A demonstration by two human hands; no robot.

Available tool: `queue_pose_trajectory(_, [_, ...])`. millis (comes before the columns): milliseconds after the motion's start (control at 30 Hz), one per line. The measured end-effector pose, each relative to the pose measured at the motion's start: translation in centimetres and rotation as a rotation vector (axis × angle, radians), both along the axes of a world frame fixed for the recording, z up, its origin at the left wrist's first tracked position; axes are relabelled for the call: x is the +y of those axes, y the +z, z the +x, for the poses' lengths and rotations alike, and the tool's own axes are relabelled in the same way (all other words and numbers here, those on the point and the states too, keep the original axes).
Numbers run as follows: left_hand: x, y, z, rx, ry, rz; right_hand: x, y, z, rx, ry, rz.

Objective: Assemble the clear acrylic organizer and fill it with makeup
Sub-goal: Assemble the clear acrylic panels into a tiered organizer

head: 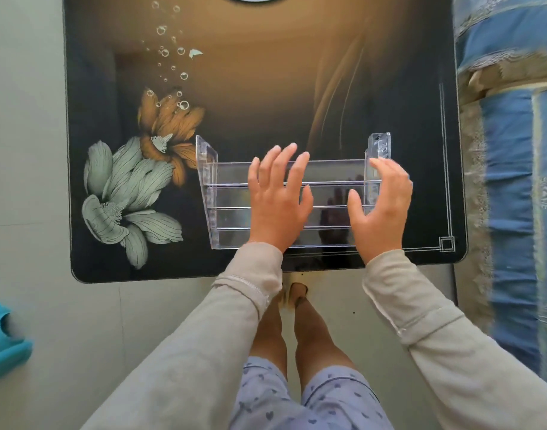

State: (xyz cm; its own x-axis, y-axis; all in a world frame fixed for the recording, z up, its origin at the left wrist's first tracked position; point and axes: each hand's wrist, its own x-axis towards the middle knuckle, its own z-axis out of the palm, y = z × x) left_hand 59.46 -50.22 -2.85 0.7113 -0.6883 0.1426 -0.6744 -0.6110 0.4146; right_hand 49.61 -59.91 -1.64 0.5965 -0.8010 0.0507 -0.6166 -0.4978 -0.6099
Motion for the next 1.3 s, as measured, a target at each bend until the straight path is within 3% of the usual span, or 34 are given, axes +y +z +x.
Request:
queue_pose_trajectory(100, [-2.9,-0.1,-0.9,0.082,-0.173,0.146,-0.9,-0.1,-1.0,0.007,-0.225,0.17])
queue_pose_trajectory(233, [-5.0,-1.2,-0.8,0.13,-0.23,0.324,-1.9,-0.6,-0.8,0.128,-0.235,0.33])
queue_pose_trajectory(467, [-6.0,-1.5,-1.1,0.085,-0.233,0.295,-3.1,-1.2,-0.9,0.237,-0.204,0.25])
queue_pose_trajectory(1300, [-6.3,-2.7,-1.4,0.039,-0.332,0.443,-3.4,-1.5,-0.7,0.255,-0.181,0.236])
